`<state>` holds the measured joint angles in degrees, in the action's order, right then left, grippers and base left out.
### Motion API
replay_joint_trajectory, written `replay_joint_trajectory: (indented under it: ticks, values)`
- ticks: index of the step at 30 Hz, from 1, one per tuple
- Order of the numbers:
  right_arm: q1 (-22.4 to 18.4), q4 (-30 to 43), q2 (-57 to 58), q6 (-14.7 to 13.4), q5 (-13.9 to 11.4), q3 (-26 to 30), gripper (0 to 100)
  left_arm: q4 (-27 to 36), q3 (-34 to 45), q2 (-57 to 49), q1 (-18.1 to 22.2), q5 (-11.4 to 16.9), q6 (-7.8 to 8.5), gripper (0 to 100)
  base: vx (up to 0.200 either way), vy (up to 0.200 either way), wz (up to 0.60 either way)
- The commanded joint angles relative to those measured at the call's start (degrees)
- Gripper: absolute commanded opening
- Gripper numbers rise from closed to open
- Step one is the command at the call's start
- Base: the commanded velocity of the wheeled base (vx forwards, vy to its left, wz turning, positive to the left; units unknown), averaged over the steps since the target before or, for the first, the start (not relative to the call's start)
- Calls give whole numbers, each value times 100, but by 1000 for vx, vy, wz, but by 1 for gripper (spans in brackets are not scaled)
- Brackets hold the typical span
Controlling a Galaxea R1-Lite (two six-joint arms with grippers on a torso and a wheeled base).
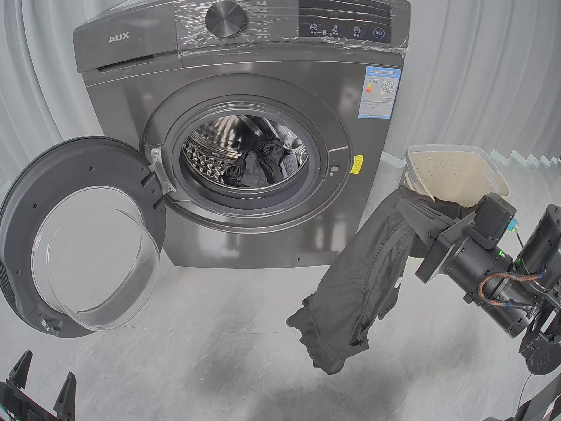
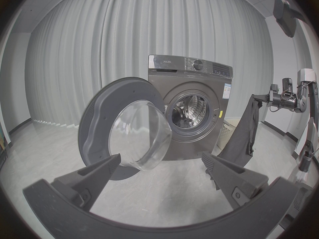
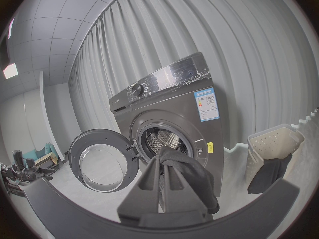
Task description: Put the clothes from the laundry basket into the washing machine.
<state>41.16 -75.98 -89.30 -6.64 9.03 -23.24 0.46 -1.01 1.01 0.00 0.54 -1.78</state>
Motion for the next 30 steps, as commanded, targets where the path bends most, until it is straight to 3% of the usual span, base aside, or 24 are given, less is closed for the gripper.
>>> replay_joint_trajectory:
  ticks: [1,6,9,15,21,23,28,30]
  values:
    - [15,-4,-79,-12,2,21,0,-2,84,-101,0,-1,2,100,0,0,0]
    - [68,5,-18,-4,11,12,0,-11,92,-101,0,8,29,100,0,0,0]
    - [86,75,-62,5,20,-6,0,-11,92,-101,9,61,160,100,0,0,0]
    - [437,75,-422,-144,107,-278,0,-2,92,-101,9,69,187,100,0,0,0]
    - [551,5,-905,-285,336,-717,0,-20,92,-101,9,69,231,100,0,0,0]
    - [551,-13,-1231,-329,485,-1113,0,-20,101,-101,18,166,345,100,0,0,0]
    - [543,-110,-1635,-390,538,-1640,0,-90,101,-101,9,228,327,100,0,0,0]
    - [543,-145,-1749,-390,538,-1878,0,-363,-224,-101,18,272,143,100,0,0,0]
